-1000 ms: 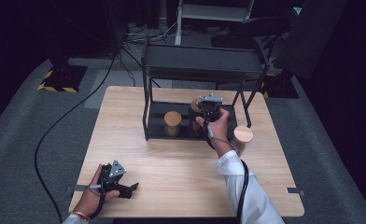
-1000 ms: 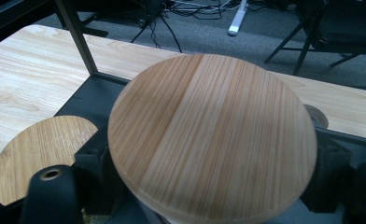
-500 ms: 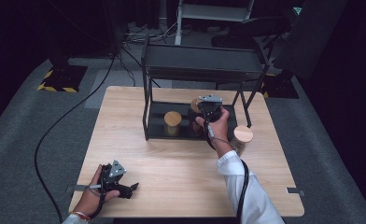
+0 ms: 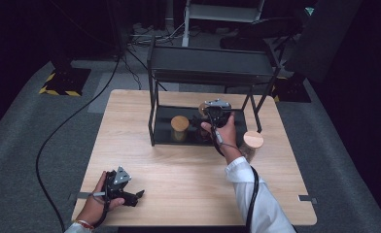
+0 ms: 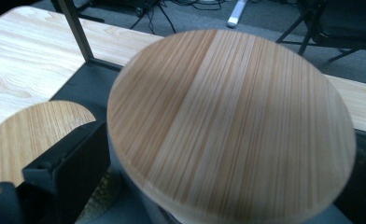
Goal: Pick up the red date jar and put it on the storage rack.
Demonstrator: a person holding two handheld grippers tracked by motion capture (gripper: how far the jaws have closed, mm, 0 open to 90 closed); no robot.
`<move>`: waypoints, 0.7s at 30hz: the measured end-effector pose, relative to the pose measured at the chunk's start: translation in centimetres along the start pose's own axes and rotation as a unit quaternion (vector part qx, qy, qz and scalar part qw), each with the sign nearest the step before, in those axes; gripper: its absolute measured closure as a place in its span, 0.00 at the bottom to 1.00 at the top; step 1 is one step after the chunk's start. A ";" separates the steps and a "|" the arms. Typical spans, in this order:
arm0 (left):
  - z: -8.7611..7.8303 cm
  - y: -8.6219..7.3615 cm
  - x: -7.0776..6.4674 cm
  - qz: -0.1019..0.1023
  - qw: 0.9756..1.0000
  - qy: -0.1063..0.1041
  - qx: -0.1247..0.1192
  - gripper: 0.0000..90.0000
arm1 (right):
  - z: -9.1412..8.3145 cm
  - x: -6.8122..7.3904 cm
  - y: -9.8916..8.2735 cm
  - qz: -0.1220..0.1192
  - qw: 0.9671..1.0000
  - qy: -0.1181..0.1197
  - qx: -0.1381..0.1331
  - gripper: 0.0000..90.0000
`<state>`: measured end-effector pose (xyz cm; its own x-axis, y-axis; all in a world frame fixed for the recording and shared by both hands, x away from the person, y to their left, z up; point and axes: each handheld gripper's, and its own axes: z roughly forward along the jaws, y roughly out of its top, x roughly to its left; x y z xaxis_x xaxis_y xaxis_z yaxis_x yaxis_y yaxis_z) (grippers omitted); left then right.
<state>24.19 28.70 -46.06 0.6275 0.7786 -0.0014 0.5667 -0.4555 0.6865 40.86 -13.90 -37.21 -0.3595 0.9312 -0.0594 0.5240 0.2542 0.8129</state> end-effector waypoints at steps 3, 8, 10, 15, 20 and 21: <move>0.0 0.0 0.0 0.000 1.000 0.000 0.000 0.00 | -0.1 0.3 0.0 -0.004 1.000 -0.007 0.002 0.04; 0.0 0.0 0.0 0.000 1.000 0.000 0.000 0.00 | -0.4 0.2 -0.1 -0.005 1.000 0.004 -0.001 0.04; 0.0 0.0 0.0 0.000 1.000 0.000 0.000 0.00 | -0.5 0.2 -0.1 -0.007 1.000 0.002 0.000 0.04; 0.0 0.0 0.0 0.000 1.000 0.000 0.000 0.00 | -0.4 0.2 -0.2 -0.010 1.000 0.004 -0.001 0.04; 0.0 0.0 0.0 0.000 1.000 0.000 0.000 0.00 | -0.5 0.2 -0.3 -0.011 1.000 0.006 -0.001 0.03; 0.0 0.0 0.0 0.000 1.000 0.000 0.000 0.00 | -0.5 0.2 -0.3 -0.011 1.000 0.006 -0.001 0.03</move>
<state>24.19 28.70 -46.06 0.6275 0.7786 -0.0012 0.5666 -0.4557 0.6865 40.31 -13.93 -37.17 -0.3805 0.9221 -0.0707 0.5140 0.2744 0.8127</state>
